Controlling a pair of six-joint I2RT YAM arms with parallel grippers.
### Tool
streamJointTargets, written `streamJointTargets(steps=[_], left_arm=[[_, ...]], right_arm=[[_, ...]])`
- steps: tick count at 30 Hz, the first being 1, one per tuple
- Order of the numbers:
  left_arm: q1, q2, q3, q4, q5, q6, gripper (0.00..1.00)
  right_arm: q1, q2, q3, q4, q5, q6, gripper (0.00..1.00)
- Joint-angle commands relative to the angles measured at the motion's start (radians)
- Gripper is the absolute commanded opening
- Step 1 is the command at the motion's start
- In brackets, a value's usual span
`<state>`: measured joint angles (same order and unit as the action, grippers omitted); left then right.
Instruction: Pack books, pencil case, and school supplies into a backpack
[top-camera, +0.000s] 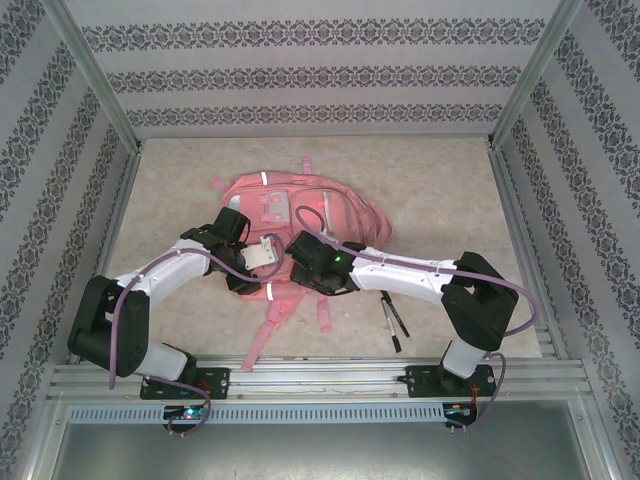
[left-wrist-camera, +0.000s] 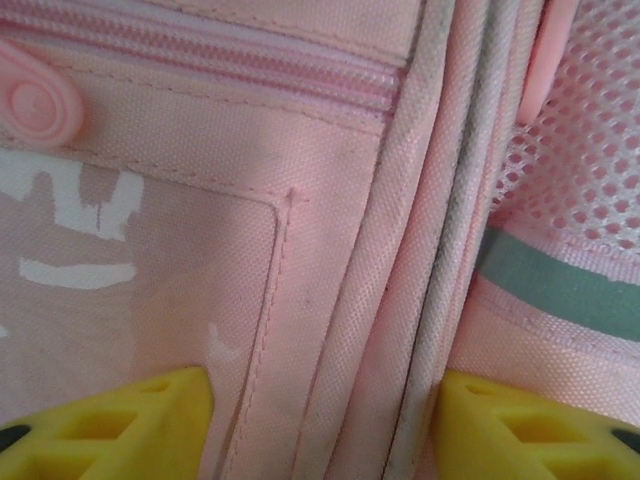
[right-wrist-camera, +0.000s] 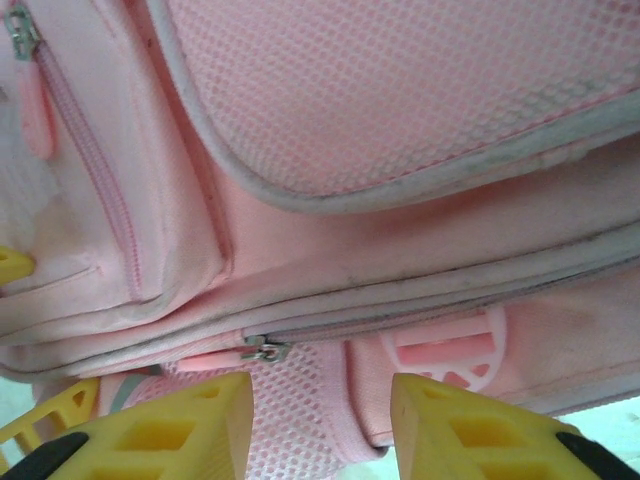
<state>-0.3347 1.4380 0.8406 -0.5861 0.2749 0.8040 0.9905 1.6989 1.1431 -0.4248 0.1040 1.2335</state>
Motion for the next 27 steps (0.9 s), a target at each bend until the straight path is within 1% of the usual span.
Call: streamJointTargets(steps=[1, 2, 3, 4, 7, 9, 13, 15, 20, 22, 27], left_arm=[[-0.011, 0.029, -0.007, -0.023, 0.018, 0.019, 0.54], [-0.011, 0.025, -0.004, -0.039, 0.036, 0.03, 0.46], [-0.011, 0.025, 0.001, -0.056, 0.047, 0.035, 0.21], [-0.001, 0.037, 0.02, -0.064, 0.044, 0.006, 0.0], [0.022, 0.104, 0.168, -0.25, 0.181, 0.017, 0.0], [0.022, 0.095, 0.219, -0.293, 0.273, -0.004, 0.0], [0.021, -0.005, 0.194, -0.208, 0.406, -0.118, 0.0], [0.022, -0.036, 0.17, -0.184, 0.449, -0.132, 0.0], [0.022, -0.041, 0.127, -0.187, 0.474, -0.102, 0.0], [0.022, -0.033, 0.128, -0.192, 0.488, -0.101, 0.0], [0.023, -0.034, 0.139, -0.177, 0.501, -0.111, 0.0]], right_arm=[[-0.001, -0.013, -0.016, 0.085, -0.072, -0.018, 0.42], [-0.005, -0.01, -0.016, 0.094, -0.096, -0.025, 0.43], [-0.005, -0.006, -0.011, 0.096, -0.111, -0.033, 0.44], [-0.004, -0.001, -0.007, 0.092, -0.115, -0.04, 0.45], [-0.004, 0.014, 0.002, 0.066, -0.094, -0.052, 0.46], [-0.002, 0.018, 0.007, 0.047, -0.067, -0.063, 0.47], [0.013, 0.016, 0.032, -0.007, 0.001, -0.106, 0.47], [0.026, 0.016, 0.05, -0.044, 0.052, -0.114, 0.47], [0.07, 0.049, 0.12, -0.131, 0.258, -0.212, 0.47], [0.078, 0.08, 0.145, -0.164, 0.319, -0.24, 0.47], [0.101, 0.139, 0.194, -0.274, 0.434, -0.207, 0.47]])
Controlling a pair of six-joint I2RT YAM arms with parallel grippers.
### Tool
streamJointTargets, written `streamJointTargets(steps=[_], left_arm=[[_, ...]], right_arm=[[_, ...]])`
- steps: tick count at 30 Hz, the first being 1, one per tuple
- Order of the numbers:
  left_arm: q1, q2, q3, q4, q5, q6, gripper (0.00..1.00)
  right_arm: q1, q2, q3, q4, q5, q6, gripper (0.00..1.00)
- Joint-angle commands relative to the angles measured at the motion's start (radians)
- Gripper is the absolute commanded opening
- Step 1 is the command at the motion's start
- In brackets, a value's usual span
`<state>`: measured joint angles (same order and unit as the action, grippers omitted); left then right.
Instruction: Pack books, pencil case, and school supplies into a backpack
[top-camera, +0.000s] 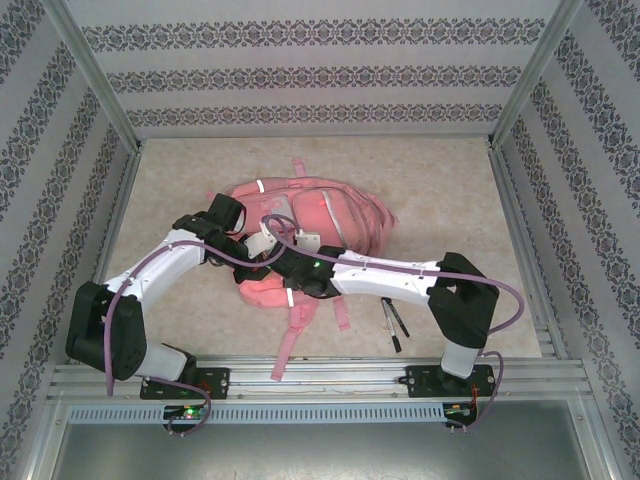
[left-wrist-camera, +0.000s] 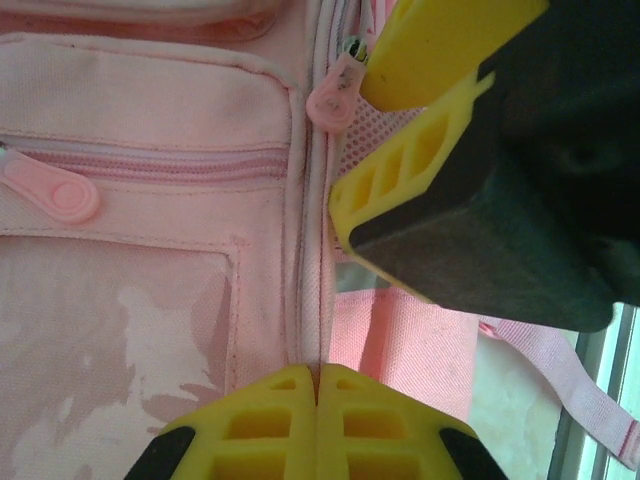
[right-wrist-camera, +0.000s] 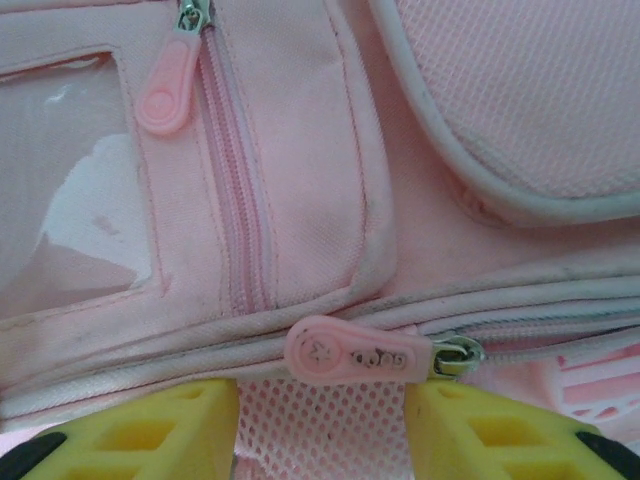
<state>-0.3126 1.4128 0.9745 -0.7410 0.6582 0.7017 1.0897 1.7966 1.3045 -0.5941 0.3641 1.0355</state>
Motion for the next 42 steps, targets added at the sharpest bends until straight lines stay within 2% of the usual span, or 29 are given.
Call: streamJointTargets(steps=[1, 6, 8, 12, 14, 16, 20, 27, 29, 36, 42], left_arm=[[0.001, -0.01, 0.009, -0.023, 0.121, -0.008, 0.0], [-0.001, -0.026, 0.007, -0.015, 0.108, 0.009, 0.0], [0.001, -0.032, 0.0, -0.013, 0.093, 0.02, 0.0], [0.0, -0.038, -0.014, -0.037, 0.064, 0.059, 0.0], [-0.001, -0.048, -0.031, -0.055, 0.069, 0.109, 0.0], [-0.001, -0.083, -0.069, -0.026, 0.068, 0.134, 0.0], [-0.001, -0.145, -0.112, 0.048, 0.093, 0.093, 0.0], [-0.001, -0.128, -0.091, 0.019, 0.108, 0.089, 0.0], [-0.001, -0.124, -0.088, 0.017, 0.108, 0.086, 0.0], [-0.001, -0.123, -0.09, 0.019, 0.104, 0.106, 0.0], [-0.001, -0.103, -0.078, 0.02, 0.12, 0.112, 0.0]], right_arm=[[0.011, 0.049, 0.037, -0.118, 0.196, -0.001, 0.47], [0.012, 0.057, 0.056, -0.182, 0.237, 0.055, 0.45], [0.004, 0.041, 0.061, -0.188, 0.212, 0.045, 0.46], [-0.041, -0.013, 0.08, -0.172, -0.021, -0.076, 0.52], [-0.049, -0.039, 0.087, -0.172, -0.104, -0.159, 0.52], [-0.062, -0.067, 0.085, -0.188, -0.158, -0.218, 0.51], [-0.107, -0.109, 0.022, -0.16, -0.288, -0.25, 0.5], [-0.106, -0.093, -0.025, -0.107, -0.405, -0.264, 0.48], [-0.094, -0.091, -0.042, -0.08, -0.415, -0.234, 0.47], [-0.091, -0.11, -0.106, -0.057, -0.33, -0.156, 0.48], [-0.133, -0.108, -0.174, 0.04, -0.409, -0.196, 0.47]])
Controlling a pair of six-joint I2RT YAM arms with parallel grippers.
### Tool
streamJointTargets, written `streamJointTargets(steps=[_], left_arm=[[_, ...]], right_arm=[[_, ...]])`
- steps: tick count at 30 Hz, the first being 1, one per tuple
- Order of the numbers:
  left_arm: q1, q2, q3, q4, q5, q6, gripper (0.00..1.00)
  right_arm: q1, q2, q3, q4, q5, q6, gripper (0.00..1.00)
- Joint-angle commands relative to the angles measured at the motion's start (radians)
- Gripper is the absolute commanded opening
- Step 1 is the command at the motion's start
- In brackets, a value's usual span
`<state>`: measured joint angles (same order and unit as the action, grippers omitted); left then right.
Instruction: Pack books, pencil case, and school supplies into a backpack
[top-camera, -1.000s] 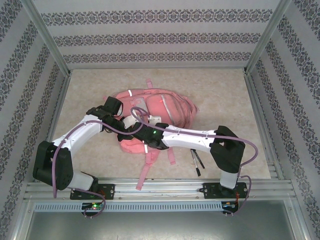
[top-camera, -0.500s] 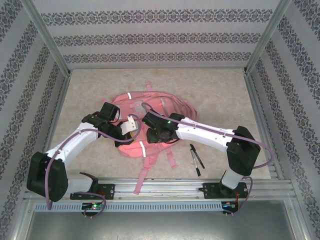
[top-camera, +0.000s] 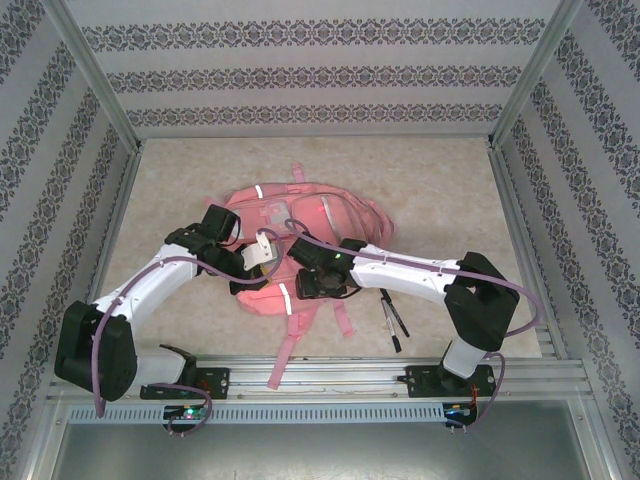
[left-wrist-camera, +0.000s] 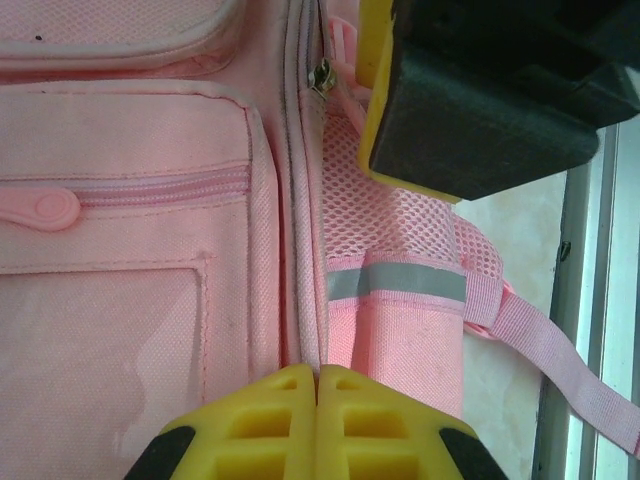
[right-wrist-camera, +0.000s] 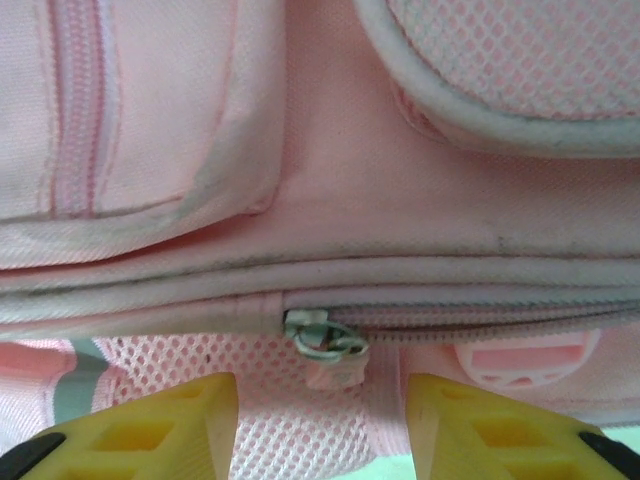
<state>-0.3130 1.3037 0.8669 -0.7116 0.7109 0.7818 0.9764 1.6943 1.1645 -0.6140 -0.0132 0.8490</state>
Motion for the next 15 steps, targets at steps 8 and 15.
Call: streamJointTargets(steps=[8, 15], left_arm=[[0.0, 0.015, 0.039, -0.035, 0.07, 0.061, 0.0], [0.002, 0.016, 0.042, -0.028, 0.041, 0.065, 0.0]], right_arm=[[-0.07, -0.025, -0.066, 0.148, -0.112, -0.148, 0.25], [-0.143, -0.058, -0.099, 0.126, -0.198, -0.207, 0.0]])
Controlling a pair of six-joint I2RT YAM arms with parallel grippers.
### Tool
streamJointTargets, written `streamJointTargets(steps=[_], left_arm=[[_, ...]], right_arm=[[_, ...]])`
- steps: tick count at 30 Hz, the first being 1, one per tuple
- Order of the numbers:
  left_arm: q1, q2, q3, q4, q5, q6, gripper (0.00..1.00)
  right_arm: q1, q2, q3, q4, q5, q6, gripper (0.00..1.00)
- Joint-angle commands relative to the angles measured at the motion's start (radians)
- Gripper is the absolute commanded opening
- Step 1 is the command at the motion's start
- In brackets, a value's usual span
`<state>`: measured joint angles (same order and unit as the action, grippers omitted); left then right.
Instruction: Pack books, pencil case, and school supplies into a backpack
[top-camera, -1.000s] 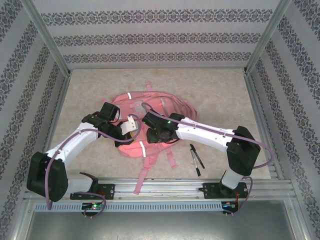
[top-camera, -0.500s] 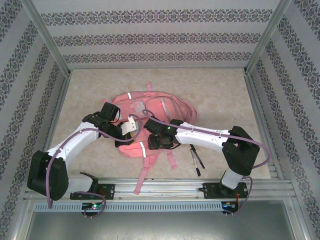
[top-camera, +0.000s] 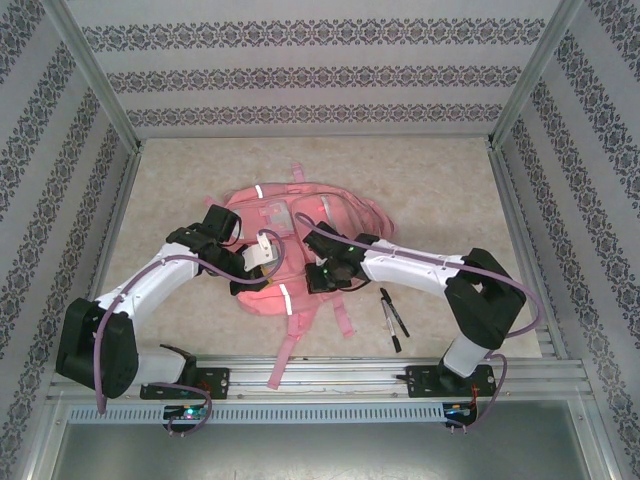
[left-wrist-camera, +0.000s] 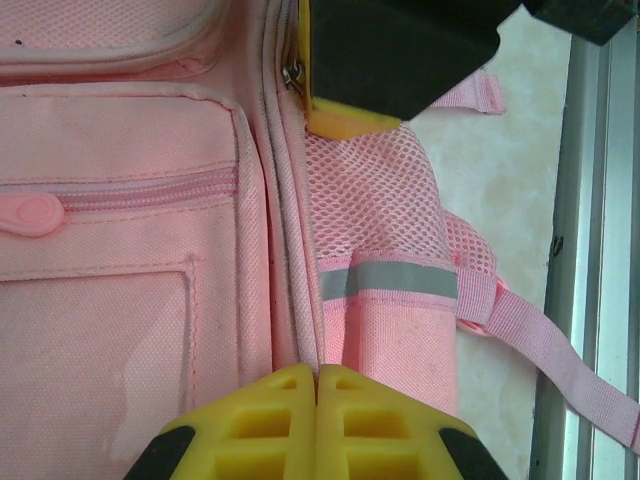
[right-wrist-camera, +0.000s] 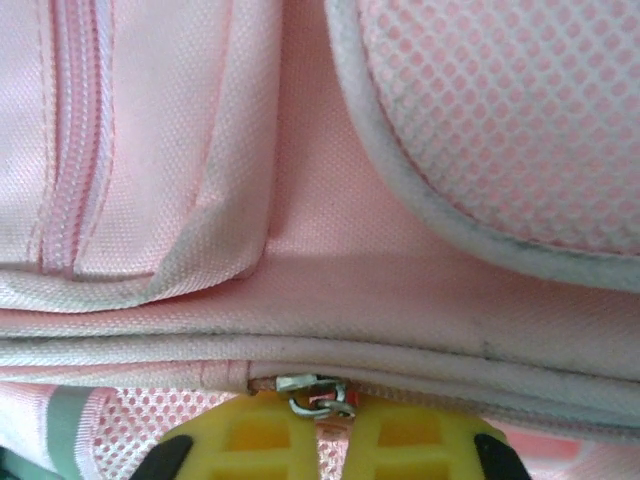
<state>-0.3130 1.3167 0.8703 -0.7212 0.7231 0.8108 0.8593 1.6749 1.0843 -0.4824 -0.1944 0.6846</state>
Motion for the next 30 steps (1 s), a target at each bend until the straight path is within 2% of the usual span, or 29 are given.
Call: streamJointTargets(steps=[1, 8, 13, 16, 21, 24, 26, 27, 29, 30], left_arm=[[0.002, 0.005, 0.045, -0.021, 0.02, 0.037, 0.0], [0.026, 0.031, 0.076, -0.054, -0.085, 0.095, 0.0], [0.072, 0.027, 0.069, -0.064, -0.127, 0.132, 0.0], [0.111, 0.031, 0.077, -0.031, -0.132, 0.122, 0.0], [0.198, 0.076, 0.103, 0.138, -0.225, -0.003, 0.0], [0.278, 0.11, 0.115, 0.329, -0.302, -0.204, 0.0], [0.336, 0.153, 0.133, 0.431, -0.393, -0.374, 0.05], [0.357, 0.177, 0.152, 0.444, -0.42, -0.432, 0.14], [0.384, 0.247, 0.23, 0.435, -0.489, -0.569, 0.5], [0.389, 0.282, 0.287, 0.382, -0.485, -0.617, 0.52]], right_arm=[[-0.032, -0.049, -0.021, -0.024, -0.019, -0.047, 0.0], [-0.098, -0.13, -0.008, -0.265, 0.029, -0.125, 0.0], [-0.188, -0.156, -0.034, -0.348, 0.07, -0.203, 0.0], [-0.218, -0.161, -0.041, -0.382, 0.145, -0.239, 0.0], [-0.244, -0.174, -0.051, -0.405, 0.177, -0.285, 0.0], [-0.223, -0.202, -0.058, -0.375, 0.076, -0.322, 0.0], [-0.196, -0.224, -0.07, -0.303, -0.07, -0.339, 0.0], [-0.184, -0.231, -0.074, -0.258, -0.136, -0.336, 0.0], [-0.141, -0.225, -0.055, -0.164, -0.231, -0.328, 0.0], [-0.118, -0.21, -0.032, -0.14, -0.245, -0.334, 0.0]])
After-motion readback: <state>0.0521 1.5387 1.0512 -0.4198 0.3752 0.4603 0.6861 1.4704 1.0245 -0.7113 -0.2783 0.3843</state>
